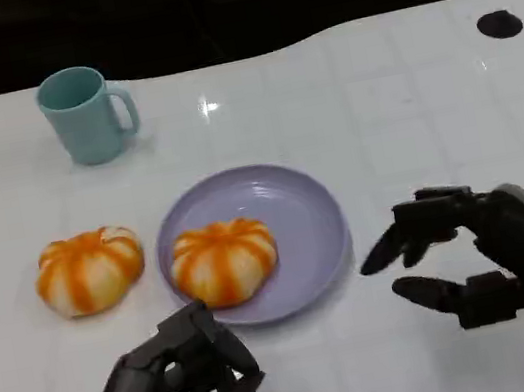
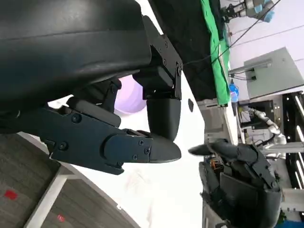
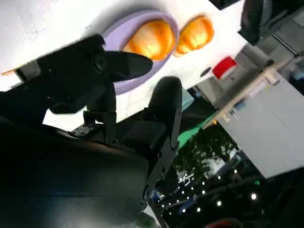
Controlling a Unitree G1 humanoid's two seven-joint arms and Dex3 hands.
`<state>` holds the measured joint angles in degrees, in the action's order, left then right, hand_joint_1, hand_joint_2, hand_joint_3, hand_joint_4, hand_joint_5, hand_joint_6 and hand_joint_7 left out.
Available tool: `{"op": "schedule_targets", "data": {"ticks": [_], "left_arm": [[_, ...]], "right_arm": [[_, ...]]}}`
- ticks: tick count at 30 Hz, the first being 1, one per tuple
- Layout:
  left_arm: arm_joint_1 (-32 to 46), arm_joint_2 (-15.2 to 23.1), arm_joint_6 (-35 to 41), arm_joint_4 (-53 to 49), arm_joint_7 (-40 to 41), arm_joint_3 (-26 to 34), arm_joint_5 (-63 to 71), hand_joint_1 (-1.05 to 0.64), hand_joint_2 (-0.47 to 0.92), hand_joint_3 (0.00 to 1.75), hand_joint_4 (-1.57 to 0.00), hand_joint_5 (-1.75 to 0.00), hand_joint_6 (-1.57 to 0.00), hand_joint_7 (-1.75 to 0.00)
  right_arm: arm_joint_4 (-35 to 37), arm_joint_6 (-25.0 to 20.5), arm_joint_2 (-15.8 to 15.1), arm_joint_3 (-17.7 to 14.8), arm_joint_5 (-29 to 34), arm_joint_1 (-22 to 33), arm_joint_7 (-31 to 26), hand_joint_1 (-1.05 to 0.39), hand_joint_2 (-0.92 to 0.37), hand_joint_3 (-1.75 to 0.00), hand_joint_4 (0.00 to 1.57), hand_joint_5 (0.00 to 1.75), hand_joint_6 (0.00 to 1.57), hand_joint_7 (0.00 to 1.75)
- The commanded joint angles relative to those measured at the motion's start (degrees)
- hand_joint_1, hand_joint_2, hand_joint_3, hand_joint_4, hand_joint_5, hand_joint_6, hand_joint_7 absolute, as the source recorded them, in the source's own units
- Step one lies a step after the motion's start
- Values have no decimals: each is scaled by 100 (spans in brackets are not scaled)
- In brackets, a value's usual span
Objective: Grasp the bread from the table and place it into the plate.
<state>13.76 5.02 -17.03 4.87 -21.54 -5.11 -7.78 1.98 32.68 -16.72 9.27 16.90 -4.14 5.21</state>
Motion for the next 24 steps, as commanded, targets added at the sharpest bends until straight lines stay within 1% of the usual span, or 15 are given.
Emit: {"op": "schedule_targets", "data": {"ticks": [1,4,8,12,17,19,22,24], "left_arm": [[11,76,57,68,61,35,18,-53,92,33,-69,-175,-57,-160],[12,81,51,80,72,47,29,-53,92,33,-69,-175,-57,-160],[2,95,14,63,54,75,5,-53,92,33,-69,-175,-57,-160],[-6,114,-12,42,33,105,-13,-53,92,33,-69,-175,-58,-159],[-21,141,-86,-19,-25,151,-70,-52,92,32,-69,-175,-58,-159],[-19,144,-119,-50,-30,163,-73,-51,92,32,-69,-175,-58,-159],[-19,140,-229,-138,-35,177,-70,-50,92,31,-69,-175,-59,-159],[-10,125,-224,-159,-17,181,-77,-51,92,31,-70,-175,-59,-159]], "right_arm": [[-91,58,-6,-174,-43,221,-115,-5,-30,-125,71,168,71,131],[-170,80,-21,-198,-62,328,-93,-4,-30,-124,71,174,68,138],[-338,62,-3,-250,-15,600,-140,-6,-27,-124,74,175,68,141],[-414,101,76,-276,97,867,-272,-5,-26,-127,75,175,68,144],[-395,161,149,-300,492,983,-557,-6,-21,-132,77,174,68,146],[-331,229,136,-305,657,982,-693,-6,-19,-134,78,174,69,146],[-216,286,106,-328,931,1007,-925,-7,-13,-140,83,172,72,143],[-179,244,104,-331,1019,1030,-1007,-7,-11,-142,84,171,75,142]]}}
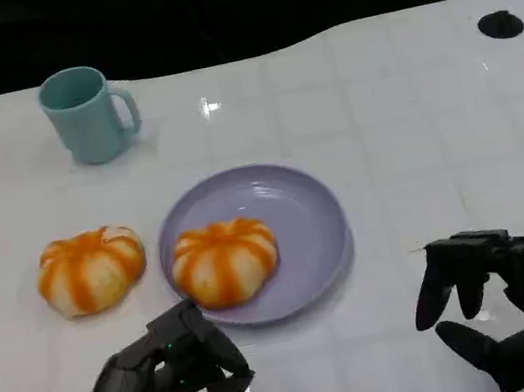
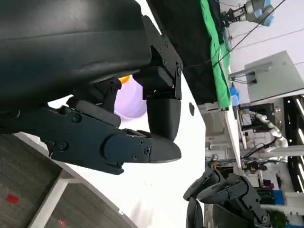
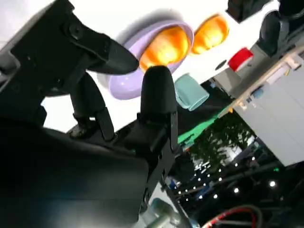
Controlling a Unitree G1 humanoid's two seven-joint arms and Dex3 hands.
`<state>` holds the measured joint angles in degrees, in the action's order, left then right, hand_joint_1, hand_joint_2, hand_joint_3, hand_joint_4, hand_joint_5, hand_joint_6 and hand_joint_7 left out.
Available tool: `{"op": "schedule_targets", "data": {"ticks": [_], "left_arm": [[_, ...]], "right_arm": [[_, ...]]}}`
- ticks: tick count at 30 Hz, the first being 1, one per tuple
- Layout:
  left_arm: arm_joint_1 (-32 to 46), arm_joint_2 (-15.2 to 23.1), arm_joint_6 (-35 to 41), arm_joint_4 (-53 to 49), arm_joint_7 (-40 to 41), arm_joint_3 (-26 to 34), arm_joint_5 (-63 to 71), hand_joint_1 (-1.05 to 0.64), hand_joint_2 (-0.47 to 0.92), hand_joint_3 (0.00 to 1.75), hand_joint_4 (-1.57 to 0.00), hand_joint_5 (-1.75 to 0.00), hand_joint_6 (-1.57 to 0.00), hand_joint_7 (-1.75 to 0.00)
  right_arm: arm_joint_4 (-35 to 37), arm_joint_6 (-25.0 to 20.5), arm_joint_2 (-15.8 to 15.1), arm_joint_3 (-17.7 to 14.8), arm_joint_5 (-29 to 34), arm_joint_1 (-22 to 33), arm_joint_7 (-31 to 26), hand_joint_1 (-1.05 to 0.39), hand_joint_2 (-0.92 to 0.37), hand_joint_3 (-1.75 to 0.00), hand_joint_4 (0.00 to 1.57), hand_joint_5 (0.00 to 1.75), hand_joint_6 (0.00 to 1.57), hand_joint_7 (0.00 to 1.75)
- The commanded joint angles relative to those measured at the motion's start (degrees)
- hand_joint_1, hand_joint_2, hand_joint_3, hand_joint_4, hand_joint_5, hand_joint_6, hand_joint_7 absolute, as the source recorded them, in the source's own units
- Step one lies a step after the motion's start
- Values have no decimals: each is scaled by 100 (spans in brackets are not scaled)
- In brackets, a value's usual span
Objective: Grasp the bread from the table and place it into the plate.
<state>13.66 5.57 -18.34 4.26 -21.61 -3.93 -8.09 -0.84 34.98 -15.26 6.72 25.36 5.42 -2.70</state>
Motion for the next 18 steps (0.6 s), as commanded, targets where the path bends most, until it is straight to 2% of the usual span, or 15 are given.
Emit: {"op": "schedule_targets", "data": {"ticks": [1,6,18], "left_arm": [[5,62,-95,-105,-5,64,-47,-51,92,30,-70,-175,-60,-159],[20,43,-127,-144,40,50,23,-50,92,30,-70,-175,-59,-159],[-112,37,-240,-336,-41,72,-85,-48,92,30,-70,-175,-59,-159]], "right_arm": [[122,5,-40,-76,199,78,-248,-6,-10,-143,85,171,76,142],[328,51,-79,-68,201,24,-324,-1,-7,-146,86,170,77,141],[628,28,-116,-48,337,-156,-394,-1,-9,-140,91,167,80,141]]}}
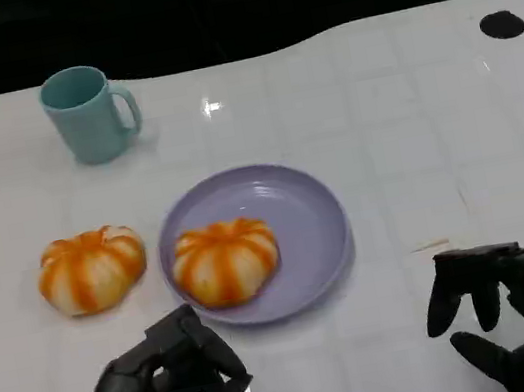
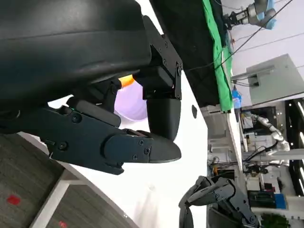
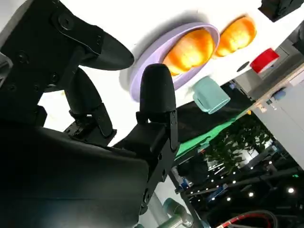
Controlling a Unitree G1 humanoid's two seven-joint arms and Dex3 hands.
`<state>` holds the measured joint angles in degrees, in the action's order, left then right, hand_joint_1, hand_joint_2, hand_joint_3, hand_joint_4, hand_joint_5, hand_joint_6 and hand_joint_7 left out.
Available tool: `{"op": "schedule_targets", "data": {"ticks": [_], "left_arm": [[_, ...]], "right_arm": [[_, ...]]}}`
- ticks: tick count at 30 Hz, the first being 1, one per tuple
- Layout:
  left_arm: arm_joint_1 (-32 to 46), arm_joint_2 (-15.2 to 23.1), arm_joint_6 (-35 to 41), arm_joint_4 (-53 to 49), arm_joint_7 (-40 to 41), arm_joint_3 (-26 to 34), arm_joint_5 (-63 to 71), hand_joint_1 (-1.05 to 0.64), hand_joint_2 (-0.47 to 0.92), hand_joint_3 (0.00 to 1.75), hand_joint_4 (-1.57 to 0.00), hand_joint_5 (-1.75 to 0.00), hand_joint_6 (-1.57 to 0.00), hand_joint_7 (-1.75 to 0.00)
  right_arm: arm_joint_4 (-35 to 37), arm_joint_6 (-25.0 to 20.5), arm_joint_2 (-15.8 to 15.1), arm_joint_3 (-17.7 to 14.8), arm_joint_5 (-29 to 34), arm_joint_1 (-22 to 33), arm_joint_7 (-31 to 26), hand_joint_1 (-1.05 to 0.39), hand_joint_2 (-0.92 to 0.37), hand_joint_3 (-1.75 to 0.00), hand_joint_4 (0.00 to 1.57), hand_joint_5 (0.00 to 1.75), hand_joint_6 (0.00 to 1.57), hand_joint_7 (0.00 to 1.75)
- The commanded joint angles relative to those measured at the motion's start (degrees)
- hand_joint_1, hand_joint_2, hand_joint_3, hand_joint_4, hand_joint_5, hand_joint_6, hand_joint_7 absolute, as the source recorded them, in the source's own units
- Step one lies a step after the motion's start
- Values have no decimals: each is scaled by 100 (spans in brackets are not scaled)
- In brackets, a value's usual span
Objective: Grasp the bread from the table and place it into the plate.
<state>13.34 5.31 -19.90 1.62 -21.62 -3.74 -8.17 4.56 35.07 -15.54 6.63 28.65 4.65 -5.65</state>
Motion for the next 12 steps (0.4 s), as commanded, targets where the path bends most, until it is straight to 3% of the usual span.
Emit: {"op": "schedule_targets", "data": {"ticks": [1,12], "left_arm": [[-88,67,-91,-85,-46,54,-82,-48,92,30,-70,-175,-59,-160],[-15,60,-182,-69,7,19,7,-48,92,30,-71,-175,-60,-158]], "right_arm": [[82,-10,-85,-41,19,-85,-98,-1,-9,-139,91,167,80,141],[13,8,-112,-38,14,-1,-94,0,-11,-135,92,167,81,138]]}}
